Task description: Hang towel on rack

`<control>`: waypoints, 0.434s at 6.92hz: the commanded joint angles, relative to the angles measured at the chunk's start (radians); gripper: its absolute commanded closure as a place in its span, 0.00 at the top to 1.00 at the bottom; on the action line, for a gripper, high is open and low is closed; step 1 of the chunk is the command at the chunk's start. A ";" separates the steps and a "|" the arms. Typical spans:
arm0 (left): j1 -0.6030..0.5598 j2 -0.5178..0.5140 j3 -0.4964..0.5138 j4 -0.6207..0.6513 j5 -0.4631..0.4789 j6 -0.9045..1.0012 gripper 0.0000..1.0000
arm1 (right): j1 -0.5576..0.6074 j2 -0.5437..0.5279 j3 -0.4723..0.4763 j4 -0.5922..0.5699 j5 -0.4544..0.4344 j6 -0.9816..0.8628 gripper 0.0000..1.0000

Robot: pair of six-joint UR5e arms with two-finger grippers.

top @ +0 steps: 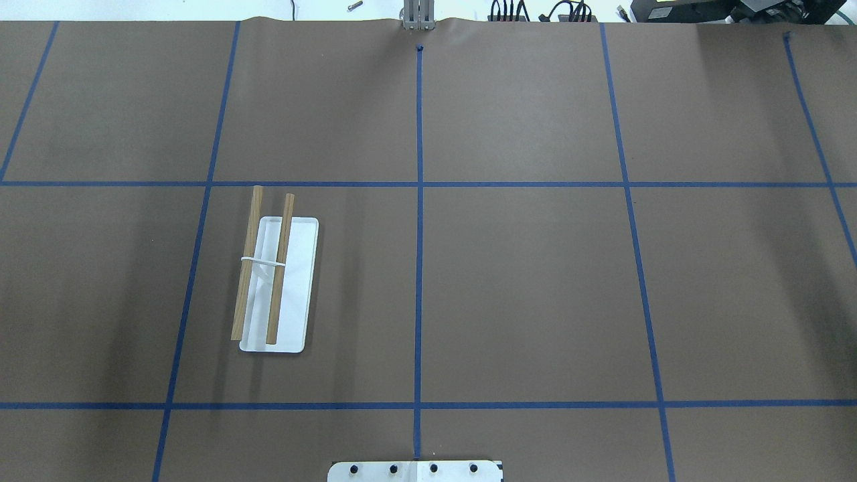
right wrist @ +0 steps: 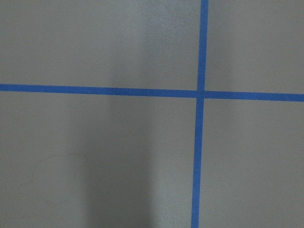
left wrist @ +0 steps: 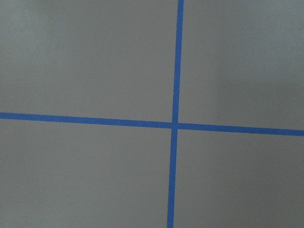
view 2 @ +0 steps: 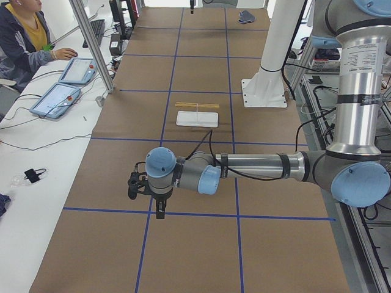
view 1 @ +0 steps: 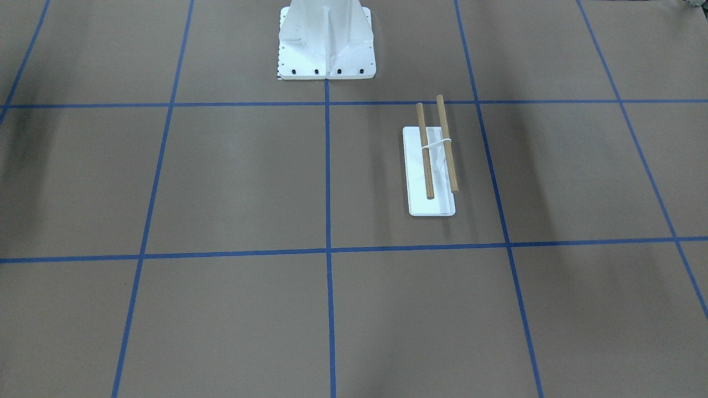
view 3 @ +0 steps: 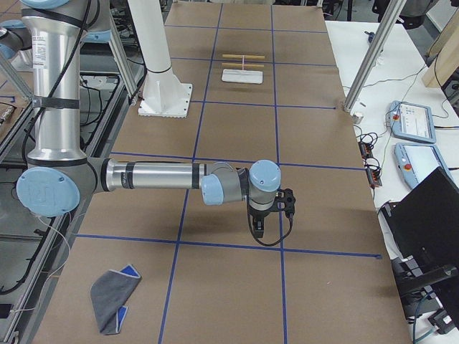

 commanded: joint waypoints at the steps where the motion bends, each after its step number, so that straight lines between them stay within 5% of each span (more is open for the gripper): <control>1: 0.008 0.007 0.000 -0.035 0.000 0.000 0.99 | 0.000 0.001 0.002 0.004 -0.001 0.002 1.00; 3: 0.011 0.014 0.026 -0.038 0.000 -0.002 0.99 | 0.000 -0.011 0.006 0.009 -0.013 -0.007 1.00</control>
